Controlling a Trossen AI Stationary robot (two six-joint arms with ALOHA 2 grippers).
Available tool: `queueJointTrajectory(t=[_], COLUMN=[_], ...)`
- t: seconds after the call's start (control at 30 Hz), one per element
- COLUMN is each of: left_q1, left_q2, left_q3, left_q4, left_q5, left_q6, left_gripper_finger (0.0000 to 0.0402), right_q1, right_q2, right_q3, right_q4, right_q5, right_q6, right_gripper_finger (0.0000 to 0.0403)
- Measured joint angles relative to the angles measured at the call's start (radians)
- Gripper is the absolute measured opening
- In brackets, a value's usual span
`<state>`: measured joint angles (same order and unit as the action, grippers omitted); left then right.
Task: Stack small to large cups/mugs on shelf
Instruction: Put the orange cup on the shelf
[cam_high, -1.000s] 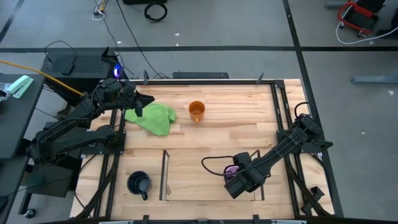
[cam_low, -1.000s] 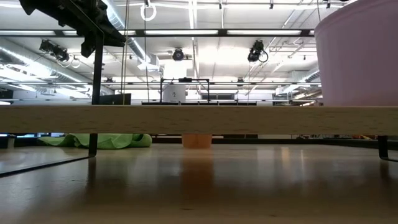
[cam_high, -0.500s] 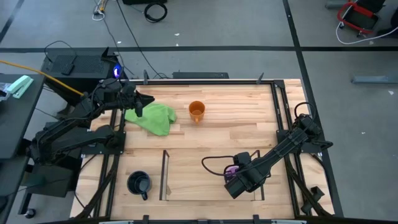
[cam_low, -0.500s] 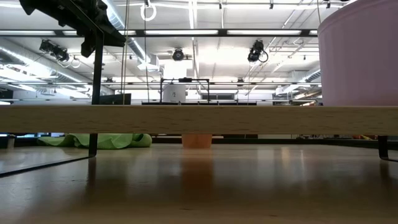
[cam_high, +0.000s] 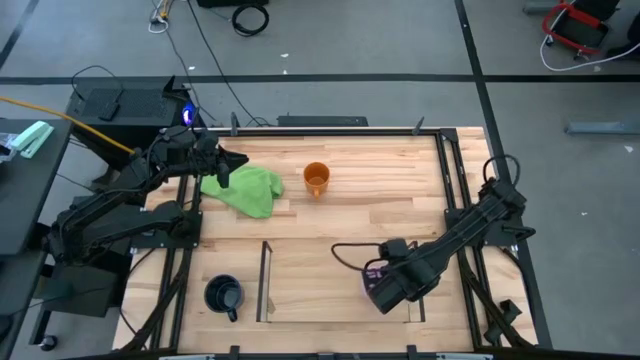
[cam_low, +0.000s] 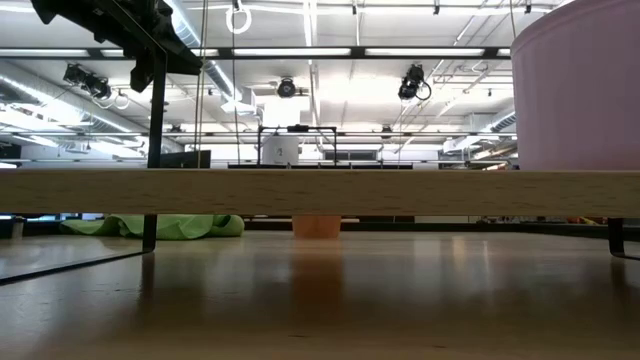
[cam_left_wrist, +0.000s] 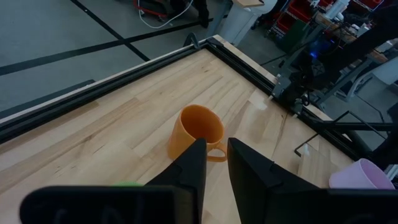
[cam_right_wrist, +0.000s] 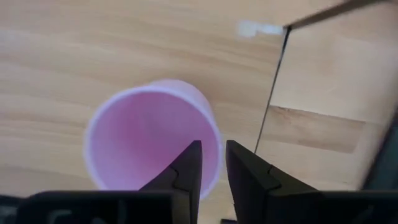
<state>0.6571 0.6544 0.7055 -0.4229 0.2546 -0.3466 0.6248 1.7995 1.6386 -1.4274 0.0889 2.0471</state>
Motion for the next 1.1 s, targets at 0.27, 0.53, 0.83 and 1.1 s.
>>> queueJointTrajectory(t=[0.27,0.53,0.83,1.1], left_q1=[0.0,0.0,0.0,0.0], left_q2=[0.0,0.0,0.0,0.0], left_q3=[0.0,0.0,0.0,0.0], left_q4=[0.0,0.0,-0.001,-0.002], left_q5=[-0.001,-0.037,-0.038,-0.037], left_q6=[0.0,-0.003,-0.035,-0.051], left_gripper_finger=[0.0079,0.0071,0.008,0.0071], right_q1=[-0.053,-0.328,-0.763,-0.89], right_q2=[-0.16,-0.347,-0.433,-0.381], right_q3=[0.0,0.001,0.002,0.001], right_q4=[0.004,0.026,0.469,0.808], right_q5=[0.232,0.408,0.329,0.273], right_q6=[-0.11,-0.491,-1.059,-1.415], right_gripper_finger=[0.008,0.008,0.008,0.0071])
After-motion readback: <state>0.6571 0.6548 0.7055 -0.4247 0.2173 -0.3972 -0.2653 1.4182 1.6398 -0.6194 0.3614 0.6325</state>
